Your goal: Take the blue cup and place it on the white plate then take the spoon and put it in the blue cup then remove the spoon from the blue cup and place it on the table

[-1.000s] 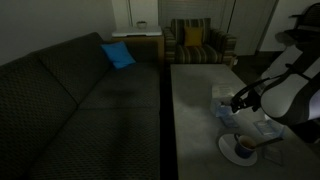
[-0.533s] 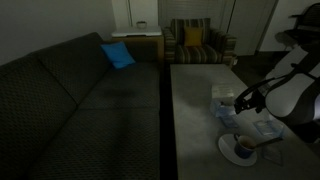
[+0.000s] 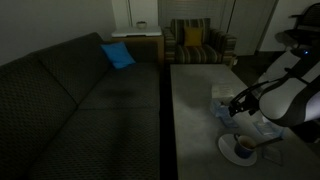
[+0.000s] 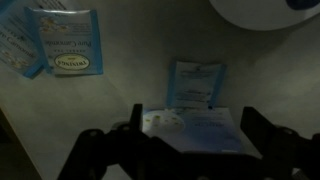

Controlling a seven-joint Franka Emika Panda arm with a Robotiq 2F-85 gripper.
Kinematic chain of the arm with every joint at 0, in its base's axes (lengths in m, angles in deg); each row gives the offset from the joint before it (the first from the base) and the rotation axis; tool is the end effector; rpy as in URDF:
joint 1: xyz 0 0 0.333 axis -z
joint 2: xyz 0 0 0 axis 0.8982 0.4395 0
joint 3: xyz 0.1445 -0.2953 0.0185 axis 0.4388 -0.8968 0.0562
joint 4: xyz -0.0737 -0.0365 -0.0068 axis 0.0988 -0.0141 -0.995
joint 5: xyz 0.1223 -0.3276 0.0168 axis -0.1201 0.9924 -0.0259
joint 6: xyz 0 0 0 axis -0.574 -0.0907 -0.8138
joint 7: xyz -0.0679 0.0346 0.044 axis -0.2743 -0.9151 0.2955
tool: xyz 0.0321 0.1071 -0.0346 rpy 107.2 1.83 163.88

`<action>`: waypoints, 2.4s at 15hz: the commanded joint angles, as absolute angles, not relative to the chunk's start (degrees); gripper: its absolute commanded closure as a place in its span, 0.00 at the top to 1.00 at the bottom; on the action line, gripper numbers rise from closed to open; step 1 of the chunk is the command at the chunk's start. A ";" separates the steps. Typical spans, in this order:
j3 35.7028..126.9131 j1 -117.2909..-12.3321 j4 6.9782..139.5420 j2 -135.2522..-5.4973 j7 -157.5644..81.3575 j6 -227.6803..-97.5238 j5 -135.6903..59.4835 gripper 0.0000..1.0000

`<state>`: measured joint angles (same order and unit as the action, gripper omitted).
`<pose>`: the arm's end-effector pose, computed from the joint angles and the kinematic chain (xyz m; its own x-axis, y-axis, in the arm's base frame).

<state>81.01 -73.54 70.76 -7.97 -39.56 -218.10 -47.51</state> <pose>0.6093 0.0517 -0.0768 0.9267 -0.0478 0.3727 -0.0559 -0.9984 0.0110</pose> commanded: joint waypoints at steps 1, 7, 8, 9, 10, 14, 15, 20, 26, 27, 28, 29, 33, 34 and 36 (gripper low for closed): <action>82.22 -72.42 64.77 -3.41 -39.02 -215.61 -46.97 1.00; 82.50 -73.47 64.00 -2.23 -39.84 -217.30 -47.70 1.00; 82.39 -73.68 64.02 -2.30 -39.94 -217.72 -47.80 1.00; 82.35 -73.82 64.01 -2.35 -40.01 -217.92 -47.87 1.00; 82.35 -73.90 63.96 -2.37 -40.11 -218.02 -47.98 1.00; 82.67 -73.72 63.83 -2.38 -40.57 -217.54 -48.28 1.00; 82.30 -74.21 63.78 -2.38 -40.89 -217.04 -48.55 1.00; 78.86 -77.65 65.74 -3.14 -42.39 -218.64 -49.73 1.00; 80.30 -75.25 64.07 -2.29 -41.63 -216.26 -49.83 1.00; 82.03 -73.58 64.41 -2.86 -40.71 -215.68 -48.43 1.00; 82.65 -72.93 64.60 -3.17 -40.20 -215.45 -48.21 1.00; 83.87 -71.96 66.01 -4.32 -39.59 -215.49 -47.48 1.00; 88.09 -67.72 70.59 -8.51 -38.03 -212.72 -43.69 1.00; 87.90 -67.58 71.69 -9.52 -38.29 -212.01 -43.67 1.00; 86.34 -68.60 73.79 -11.84 -38.84 -209.47 -44.83 1.00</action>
